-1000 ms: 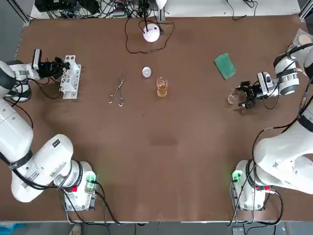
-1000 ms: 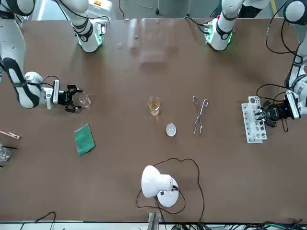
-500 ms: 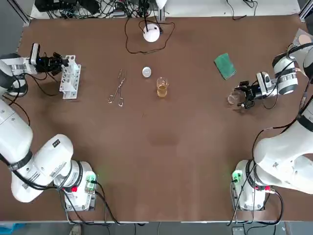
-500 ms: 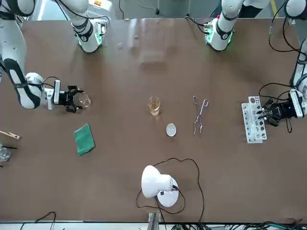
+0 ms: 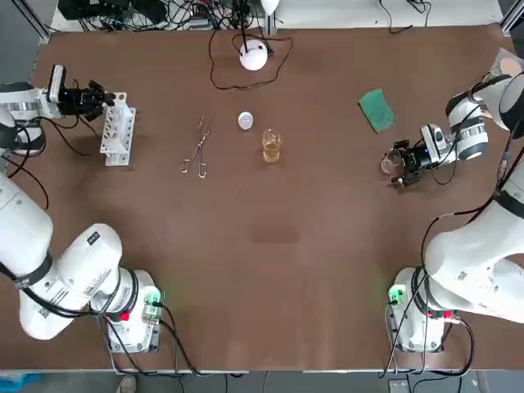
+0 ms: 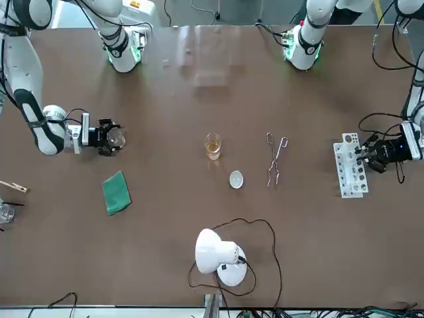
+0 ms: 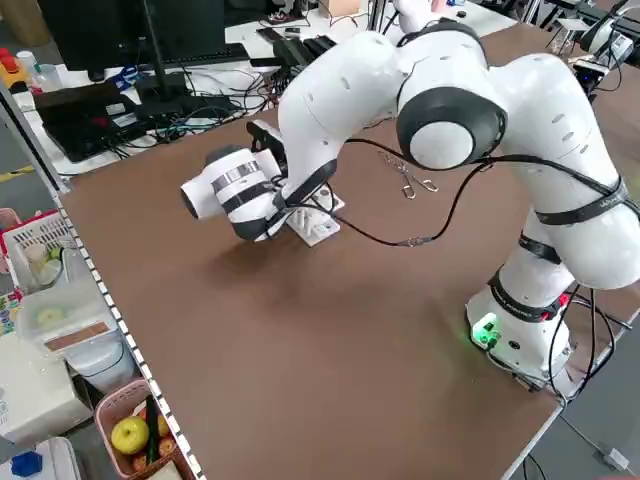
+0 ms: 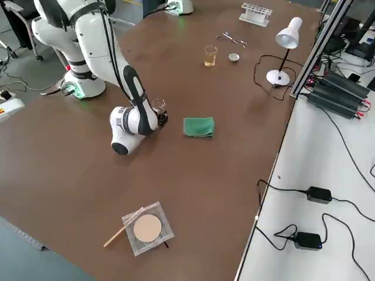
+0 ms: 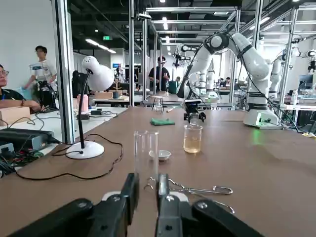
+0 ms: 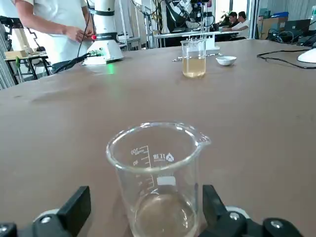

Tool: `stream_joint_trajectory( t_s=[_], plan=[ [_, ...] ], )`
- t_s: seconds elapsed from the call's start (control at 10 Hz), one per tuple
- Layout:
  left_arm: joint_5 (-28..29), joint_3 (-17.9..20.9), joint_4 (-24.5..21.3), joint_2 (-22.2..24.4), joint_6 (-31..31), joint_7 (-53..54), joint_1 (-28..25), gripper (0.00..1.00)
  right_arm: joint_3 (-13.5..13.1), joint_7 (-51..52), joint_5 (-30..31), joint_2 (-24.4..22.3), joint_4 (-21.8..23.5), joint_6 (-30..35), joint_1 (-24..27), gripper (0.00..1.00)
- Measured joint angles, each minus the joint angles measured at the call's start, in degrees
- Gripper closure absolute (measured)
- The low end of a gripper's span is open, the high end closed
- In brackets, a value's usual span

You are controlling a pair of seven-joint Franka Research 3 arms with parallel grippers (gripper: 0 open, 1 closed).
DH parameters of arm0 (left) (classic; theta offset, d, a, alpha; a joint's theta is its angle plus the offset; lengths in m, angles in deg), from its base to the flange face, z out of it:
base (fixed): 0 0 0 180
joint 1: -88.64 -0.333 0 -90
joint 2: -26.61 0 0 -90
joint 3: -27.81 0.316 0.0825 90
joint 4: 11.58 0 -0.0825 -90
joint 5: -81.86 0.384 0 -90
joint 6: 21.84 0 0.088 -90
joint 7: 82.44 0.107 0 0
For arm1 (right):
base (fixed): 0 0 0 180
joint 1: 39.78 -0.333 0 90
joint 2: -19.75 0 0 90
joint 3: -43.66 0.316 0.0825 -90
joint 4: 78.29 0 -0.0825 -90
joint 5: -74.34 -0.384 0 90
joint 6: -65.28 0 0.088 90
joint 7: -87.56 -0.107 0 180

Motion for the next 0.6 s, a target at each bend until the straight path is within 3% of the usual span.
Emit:
stream_joint_trajectory(
  t_s=[0.6],
  plan=[
    [0.5,-3.0,-0.1,0.1,0.5,0.0,-3.0,0.79,0.5,0.0,-0.2,0.7,0.0,0.0,-0.8,0.00]
  ],
)
